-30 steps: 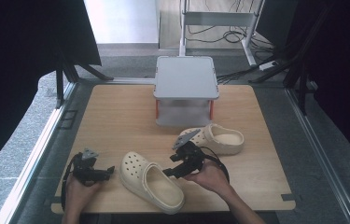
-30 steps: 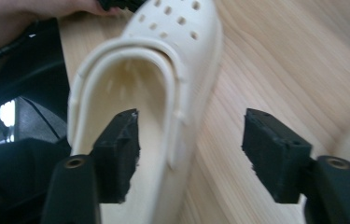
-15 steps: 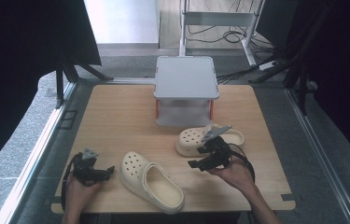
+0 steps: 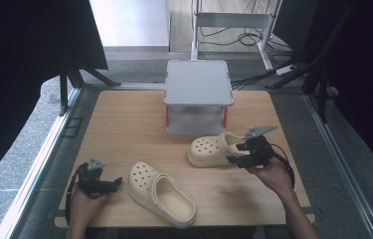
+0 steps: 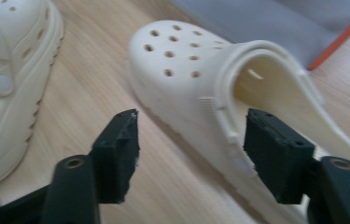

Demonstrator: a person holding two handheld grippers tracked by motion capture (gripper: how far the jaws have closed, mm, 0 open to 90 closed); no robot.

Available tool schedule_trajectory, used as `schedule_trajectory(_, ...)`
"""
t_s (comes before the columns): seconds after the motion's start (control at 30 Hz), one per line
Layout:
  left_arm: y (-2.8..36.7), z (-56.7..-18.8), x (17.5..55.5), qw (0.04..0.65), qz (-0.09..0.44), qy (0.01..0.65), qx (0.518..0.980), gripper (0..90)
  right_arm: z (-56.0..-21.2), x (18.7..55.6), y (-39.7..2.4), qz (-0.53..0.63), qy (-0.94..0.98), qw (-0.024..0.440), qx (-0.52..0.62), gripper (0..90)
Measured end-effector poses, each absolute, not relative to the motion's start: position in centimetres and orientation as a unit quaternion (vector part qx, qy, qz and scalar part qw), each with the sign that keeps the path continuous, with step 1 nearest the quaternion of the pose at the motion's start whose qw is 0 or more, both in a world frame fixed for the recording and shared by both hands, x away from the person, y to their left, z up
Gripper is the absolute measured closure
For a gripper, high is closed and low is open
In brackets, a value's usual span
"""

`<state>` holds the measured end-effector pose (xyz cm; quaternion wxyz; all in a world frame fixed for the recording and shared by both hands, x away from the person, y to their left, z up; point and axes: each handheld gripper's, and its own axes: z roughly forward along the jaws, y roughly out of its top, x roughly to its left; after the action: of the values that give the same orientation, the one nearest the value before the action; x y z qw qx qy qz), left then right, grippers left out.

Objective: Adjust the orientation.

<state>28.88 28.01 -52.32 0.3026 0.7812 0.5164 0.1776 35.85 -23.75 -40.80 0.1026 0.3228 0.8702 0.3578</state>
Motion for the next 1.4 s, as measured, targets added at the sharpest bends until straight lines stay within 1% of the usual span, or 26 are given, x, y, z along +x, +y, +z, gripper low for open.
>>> schedule_trajectory(0.13, 28.0, -52.3, 28.9, 0.302, 0.177, 0.515, 0.782, 0.0, -41.4, 37.7, -24.6, 0.366, 0.869, 0.085, 0.322, 43.8)
schedule_trajectory(0.2, 28.0, -52.3, 28.9, 0.302, 0.177, 0.515, 0.782, 0.0, -42.0, 38.5, -24.7, 0.362, 0.873, 0.081, 0.316, 45.1)
schedule_trajectory(0.23, 28.0, -52.3, 28.9, 0.302, 0.177, 0.515, 0.782, 0.0, -42.0, 38.5, -24.7, 0.362, 0.873, 0.081, 0.316, 45.1)
schedule_trajectory(0.27, 28.0, -52.3, 28.9, 0.302, 0.178, 0.515, 0.782, 0.0, -42.7, 39.1, -24.6, 0.354, 0.880, 0.077, 0.308, 47.5)
schedule_trajectory(0.3, 28.0, -52.3, 28.9, 0.302, 0.178, 0.515, 0.782, 0.0, -42.7, 39.1, -24.6, 0.354, 0.880, 0.077, 0.308, 47.5)
schedule_trajectory(0.33, 28.0, -52.3, 28.9, 0.302, 0.178, 0.515, 0.782, 0.0, -43.3, 39.6, -24.5, 0.343, 0.886, 0.074, 0.301, 50.5)
schedule_trajectory(0.43, 27.9, -52.3, 29.0, 0.302, 0.177, 0.515, 0.782, 0.0, -44.0, 40.1, -24.2, 0.333, 0.895, 0.068, 0.288, 53.0)
schedule_trajectory(0.47, 27.9, -52.3, 29.0, 0.302, 0.177, 0.515, 0.782, 0.0, -44.2, 40.3, -24.1, 0.335, 0.897, 0.057, 0.282, 54.7)
schedule_trajectory(0.57, 27.9, -52.3, 29.0, 0.301, 0.177, 0.515, 0.783, 0.0, -44.4, 40.7, -23.5, 0.333, 0.904, 0.047, 0.263, 59.1)
schedule_trajectory(0.77, 27.9, -52.3, 29.0, 0.301, 0.177, 0.514, 0.783, 0.0, -44.5, 41.0, -22.8, 0.321, 0.910, 0.043, 0.258, 67.7)
schedule_trajectory(0.9, 27.9, -52.3, 29.0, 0.302, 0.177, 0.515, 0.783, 0.0, -44.3, 40.4, -22.7, 0.325, 0.912, 0.045, 0.246, 76.2)
schedule_trajectory(1.03, 27.9, -52.3, 29.0, 0.302, 0.177, 0.515, 0.783, 0.0, -43.8, 39.7, -21.8, 0.342, 0.903, 0.033, 0.258, 77.6)
schedule_trajectory(1.1, 27.9, -52.3, 29.0, 0.302, 0.177, 0.515, 0.783, 0.0, -43.5, 39.5, -21.6, 0.342, 0.903, 0.034, 0.258, 77.7)
schedule_trajectory(1.17, 27.9, -52.3, 29.0, 0.302, 0.177, 0.515, 0.783, 0.0, -42.6, 38.8, -20.9, 0.329, 0.905, 0.053, 0.265, 77.7)
schedule_trajectory(1.4, 27.9, -52.3, 29.0, 0.302, 0.178, 0.513, 0.783, 0.0, -41.4, 37.9, -19.9, 0.331, 0.897, 0.057, 0.289, 77.7)
